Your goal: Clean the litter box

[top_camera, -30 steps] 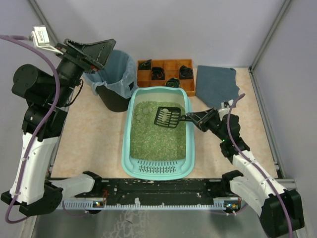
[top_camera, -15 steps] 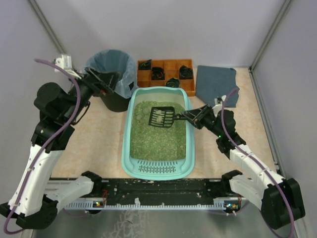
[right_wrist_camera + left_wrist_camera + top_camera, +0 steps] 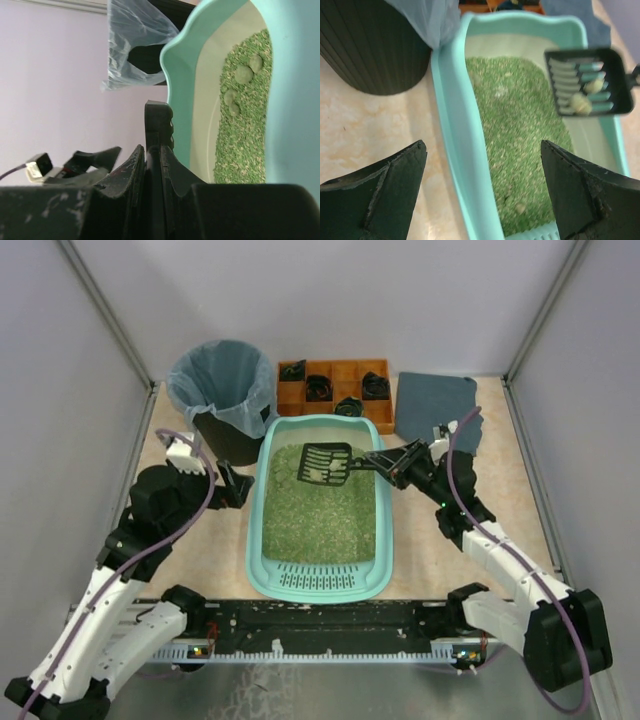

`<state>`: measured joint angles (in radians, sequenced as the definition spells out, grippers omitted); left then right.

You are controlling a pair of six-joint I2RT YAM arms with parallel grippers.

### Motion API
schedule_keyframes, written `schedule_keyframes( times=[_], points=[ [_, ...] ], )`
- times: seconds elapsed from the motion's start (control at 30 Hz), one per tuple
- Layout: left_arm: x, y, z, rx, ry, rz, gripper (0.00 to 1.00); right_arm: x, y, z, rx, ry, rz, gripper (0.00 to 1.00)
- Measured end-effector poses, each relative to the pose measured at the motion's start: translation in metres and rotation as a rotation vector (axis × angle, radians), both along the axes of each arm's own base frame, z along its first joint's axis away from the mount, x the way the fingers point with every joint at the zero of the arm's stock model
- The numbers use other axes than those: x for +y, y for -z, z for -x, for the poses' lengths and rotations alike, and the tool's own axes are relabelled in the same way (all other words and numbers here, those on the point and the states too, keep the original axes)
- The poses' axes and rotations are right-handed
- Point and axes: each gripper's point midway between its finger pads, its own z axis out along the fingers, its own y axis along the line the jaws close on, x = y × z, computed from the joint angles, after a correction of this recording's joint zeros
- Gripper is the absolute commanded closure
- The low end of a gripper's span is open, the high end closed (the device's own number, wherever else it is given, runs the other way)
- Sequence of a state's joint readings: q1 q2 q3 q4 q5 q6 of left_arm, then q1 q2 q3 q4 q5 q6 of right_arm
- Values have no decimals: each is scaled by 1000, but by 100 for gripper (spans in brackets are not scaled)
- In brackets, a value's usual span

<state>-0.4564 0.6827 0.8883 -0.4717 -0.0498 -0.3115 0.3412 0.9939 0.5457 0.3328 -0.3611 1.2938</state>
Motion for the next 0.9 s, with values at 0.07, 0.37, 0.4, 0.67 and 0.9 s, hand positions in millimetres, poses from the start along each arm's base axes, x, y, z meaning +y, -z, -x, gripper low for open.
schedule_keyframes(
  times=[0.07, 0.37, 0.4, 0.67, 0.9],
  points=[
    [0, 18, 6, 8, 33, -32, 0, 2, -8, -3, -11, -1, -4, 100],
    [-1, 57, 17, 5, 119, -126, 0, 15, -44, -27, -12, 36, 6, 100],
    [0, 60, 17, 7, 117, -133, 0, 18, -52, -30, -19, 41, 5, 100],
    [12, 64, 12, 0, 58, -173, 0, 48, -111, -74, -75, 85, -9, 100],
    [16, 64, 11, -4, 35, -187, 0, 79, -131, -123, -93, 119, 19, 100]
  ],
)
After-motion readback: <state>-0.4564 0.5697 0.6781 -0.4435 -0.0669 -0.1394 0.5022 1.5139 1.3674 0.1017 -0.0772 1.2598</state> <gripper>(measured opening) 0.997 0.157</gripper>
